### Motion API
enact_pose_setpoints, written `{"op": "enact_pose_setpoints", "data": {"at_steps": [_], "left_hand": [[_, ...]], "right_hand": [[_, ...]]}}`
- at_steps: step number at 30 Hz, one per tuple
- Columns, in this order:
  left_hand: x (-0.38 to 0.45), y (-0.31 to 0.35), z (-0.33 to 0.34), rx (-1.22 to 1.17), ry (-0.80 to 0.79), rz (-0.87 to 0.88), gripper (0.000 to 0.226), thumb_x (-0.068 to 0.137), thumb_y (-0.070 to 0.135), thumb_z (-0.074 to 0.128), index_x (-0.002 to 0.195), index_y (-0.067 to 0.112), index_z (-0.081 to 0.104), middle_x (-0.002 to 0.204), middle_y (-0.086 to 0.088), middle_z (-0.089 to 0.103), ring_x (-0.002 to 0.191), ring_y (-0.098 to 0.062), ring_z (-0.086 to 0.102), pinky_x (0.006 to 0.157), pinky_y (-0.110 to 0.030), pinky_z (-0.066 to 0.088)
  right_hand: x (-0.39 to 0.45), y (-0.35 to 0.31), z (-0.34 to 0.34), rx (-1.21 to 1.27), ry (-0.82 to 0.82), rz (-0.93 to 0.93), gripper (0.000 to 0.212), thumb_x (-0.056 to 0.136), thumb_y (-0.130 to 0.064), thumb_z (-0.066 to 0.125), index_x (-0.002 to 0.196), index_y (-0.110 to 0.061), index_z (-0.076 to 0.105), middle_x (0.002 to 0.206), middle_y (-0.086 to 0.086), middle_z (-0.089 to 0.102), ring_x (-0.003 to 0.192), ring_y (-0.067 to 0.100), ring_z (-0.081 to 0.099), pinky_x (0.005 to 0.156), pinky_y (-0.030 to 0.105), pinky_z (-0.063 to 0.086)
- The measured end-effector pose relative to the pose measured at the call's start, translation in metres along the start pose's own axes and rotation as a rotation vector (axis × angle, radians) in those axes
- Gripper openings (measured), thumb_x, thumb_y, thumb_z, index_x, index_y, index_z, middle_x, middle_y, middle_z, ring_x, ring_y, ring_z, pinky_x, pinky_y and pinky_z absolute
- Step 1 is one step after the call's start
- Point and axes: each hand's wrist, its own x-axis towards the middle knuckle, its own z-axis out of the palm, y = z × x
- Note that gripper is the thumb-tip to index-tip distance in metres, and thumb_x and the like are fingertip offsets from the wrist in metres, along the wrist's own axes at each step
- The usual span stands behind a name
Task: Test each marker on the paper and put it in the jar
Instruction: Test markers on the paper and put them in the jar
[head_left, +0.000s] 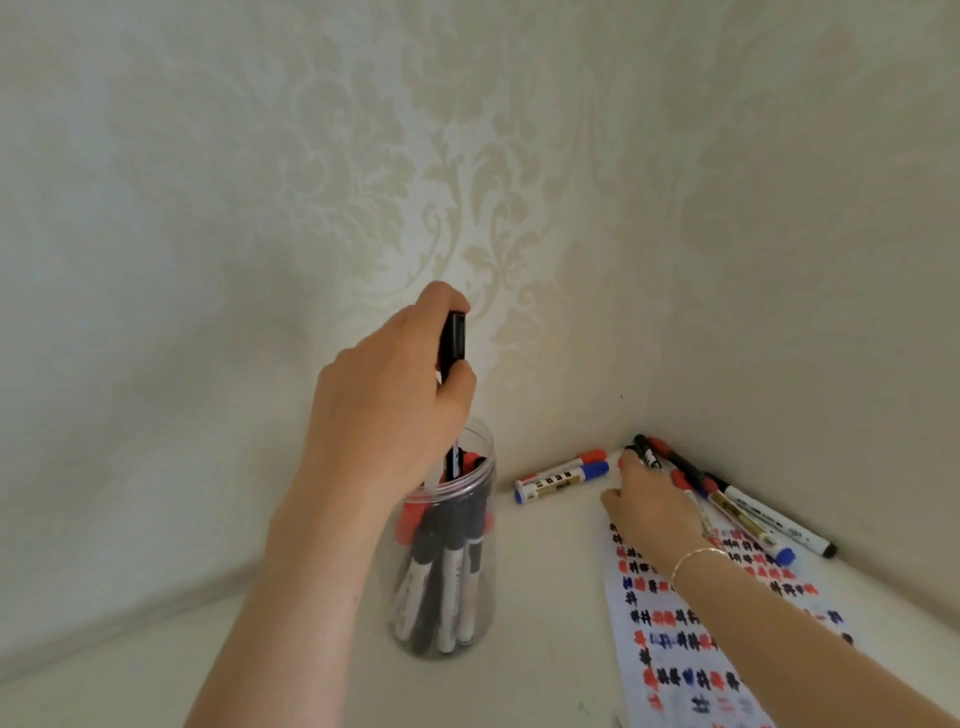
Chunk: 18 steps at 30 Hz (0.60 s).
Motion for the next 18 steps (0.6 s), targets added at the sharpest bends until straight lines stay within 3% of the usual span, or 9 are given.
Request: {"op": "enact_pose_setpoints", "data": {"at_steps": [4, 6, 8, 11, 14, 16, 18], "left_hand": [[0.003, -0.004, -0.004, 0.084, -0.010, 0.009, 0.032, 0.090, 0.024, 0.053, 0.115, 0.040, 0.042, 0.090, 0.012, 0.061, 0.073, -0.016, 0.063, 0.069, -0.038, 0.051], [0.001, -0.007, 0.003, 0.141, -0.079, -0.004, 0.033, 0.090, 0.023, 0.051, 0.117, 0.041, 0.042, 0.092, 0.012, 0.062, 0.075, -0.017, 0.063, 0.069, -0.036, 0.050], [-0.001, -0.013, 0.015, 0.179, -0.220, -0.057, 0.031, 0.090, 0.022, 0.050, 0.114, 0.041, 0.044, 0.094, 0.009, 0.064, 0.076, -0.020, 0.062, 0.070, -0.035, 0.050], [-0.004, -0.022, 0.027, 0.082, -0.402, -0.195, 0.013, 0.092, 0.029, 0.048, 0.103, 0.036, 0.051, 0.095, 0.001, 0.066, 0.081, -0.025, 0.062, 0.075, -0.038, 0.052], [0.000, -0.024, 0.029, 0.020, -0.435, -0.217, 0.010, 0.095, 0.033, 0.046, 0.099, 0.032, 0.055, 0.093, 0.000, 0.066, 0.083, -0.024, 0.061, 0.075, -0.037, 0.051], [0.002, -0.024, 0.030, 0.032, -0.444, -0.204, 0.010, 0.098, 0.029, 0.043, 0.102, 0.027, 0.051, 0.091, -0.002, 0.063, 0.082, -0.024, 0.060, 0.073, -0.038, 0.050], [0.002, -0.025, 0.032, 0.053, -0.450, -0.219, 0.008, 0.099, 0.023, 0.041, 0.105, 0.019, 0.041, 0.084, -0.006, 0.058, 0.077, -0.025, 0.058, 0.071, -0.039, 0.048]], "right_hand": [[0.002, -0.012, -0.016, 0.152, 0.000, -0.043, 0.026, 0.098, -0.017, 0.037, 0.114, -0.012, 0.057, 0.109, 0.009, 0.063, 0.079, 0.021, 0.058, 0.068, 0.032, 0.049], [-0.001, -0.021, -0.025, 0.218, -0.021, -0.025, 0.029, 0.099, -0.014, 0.035, 0.113, -0.004, 0.058, 0.099, 0.012, 0.063, 0.073, 0.022, 0.059, 0.068, 0.033, 0.050], [-0.006, -0.032, -0.033, 0.612, -0.043, 0.057, 0.030, 0.098, -0.014, 0.033, 0.101, -0.005, 0.062, 0.078, 0.013, 0.062, 0.058, 0.023, 0.059, 0.060, 0.032, 0.052], [-0.014, -0.045, -0.043, 1.077, -0.166, 0.112, 0.028, 0.095, -0.002, 0.035, 0.099, -0.009, 0.062, 0.069, 0.013, 0.064, 0.049, 0.024, 0.063, 0.054, 0.030, 0.056], [-0.023, -0.054, -0.051, 1.156, -0.214, 0.010, 0.017, 0.087, 0.001, 0.058, 0.099, -0.011, 0.060, 0.068, 0.008, 0.070, 0.051, 0.023, 0.065, 0.054, 0.029, 0.057], [-0.027, -0.057, -0.054, 1.135, -0.121, -0.048, 0.012, 0.085, -0.013, 0.069, 0.094, -0.010, 0.061, 0.059, 0.007, 0.066, 0.045, 0.019, 0.058, 0.052, 0.029, 0.054], [-0.033, -0.061, -0.060, 1.122, -0.008, -0.091, 0.016, 0.087, -0.022, 0.067, 0.089, -0.007, 0.061, 0.054, 0.009, 0.057, 0.040, 0.015, 0.048, 0.046, 0.028, 0.045]]}}
